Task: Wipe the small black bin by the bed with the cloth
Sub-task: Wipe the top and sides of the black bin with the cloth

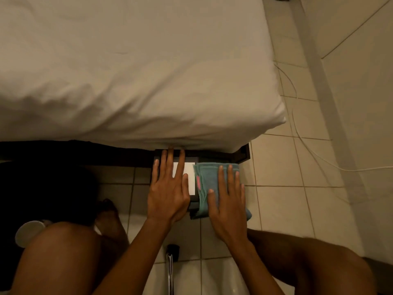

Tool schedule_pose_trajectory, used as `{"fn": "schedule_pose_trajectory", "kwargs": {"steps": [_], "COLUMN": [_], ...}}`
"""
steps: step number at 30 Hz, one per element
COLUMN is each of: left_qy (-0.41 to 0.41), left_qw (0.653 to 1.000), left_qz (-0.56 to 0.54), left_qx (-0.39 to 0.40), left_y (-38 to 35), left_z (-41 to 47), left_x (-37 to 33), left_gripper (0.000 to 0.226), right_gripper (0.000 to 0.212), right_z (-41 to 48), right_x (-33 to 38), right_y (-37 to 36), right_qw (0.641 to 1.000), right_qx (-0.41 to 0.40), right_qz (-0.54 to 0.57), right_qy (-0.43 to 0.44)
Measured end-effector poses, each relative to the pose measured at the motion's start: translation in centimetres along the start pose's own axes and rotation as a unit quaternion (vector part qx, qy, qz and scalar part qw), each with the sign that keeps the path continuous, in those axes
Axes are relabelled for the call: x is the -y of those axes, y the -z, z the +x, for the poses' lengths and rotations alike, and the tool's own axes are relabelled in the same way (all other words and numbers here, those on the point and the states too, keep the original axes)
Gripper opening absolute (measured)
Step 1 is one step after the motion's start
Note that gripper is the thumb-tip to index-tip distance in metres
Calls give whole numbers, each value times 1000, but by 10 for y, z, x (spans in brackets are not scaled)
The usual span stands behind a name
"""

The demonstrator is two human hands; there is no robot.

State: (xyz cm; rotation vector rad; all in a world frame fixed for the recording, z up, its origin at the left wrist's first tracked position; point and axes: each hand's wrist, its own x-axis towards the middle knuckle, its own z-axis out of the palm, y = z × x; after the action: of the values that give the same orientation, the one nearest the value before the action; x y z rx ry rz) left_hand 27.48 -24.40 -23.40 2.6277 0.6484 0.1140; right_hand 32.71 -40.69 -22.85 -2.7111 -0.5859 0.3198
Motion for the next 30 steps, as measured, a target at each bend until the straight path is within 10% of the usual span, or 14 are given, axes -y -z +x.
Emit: {"fn": "schedule_pose_trajectory", "kwargs": {"steps": [4, 9, 16, 30], "left_qy": [1, -12, -11, -1], "left_qw": [1000, 1000, 1000, 1000], "left_qz": [8, 18, 10, 15], "left_qx": [1, 9, 10, 4], "left_y": [1, 1, 0, -2], "left_z": [1, 1, 3, 2], "left_x": [0, 1, -1, 1], "left_gripper": [63, 61, 63, 61], "right_gripper": [68, 63, 68, 63], "right_z": [43, -21, 52, 54], "right_x": [24, 9, 26, 17], "right_y": [-2, 1, -1, -4], "right_qw": [994, 998, 996, 997], "right_qx": [-45, 28, -51, 19], "right_qz": [4, 8, -11, -37], "right_qy": [-97, 54, -70, 72]}}
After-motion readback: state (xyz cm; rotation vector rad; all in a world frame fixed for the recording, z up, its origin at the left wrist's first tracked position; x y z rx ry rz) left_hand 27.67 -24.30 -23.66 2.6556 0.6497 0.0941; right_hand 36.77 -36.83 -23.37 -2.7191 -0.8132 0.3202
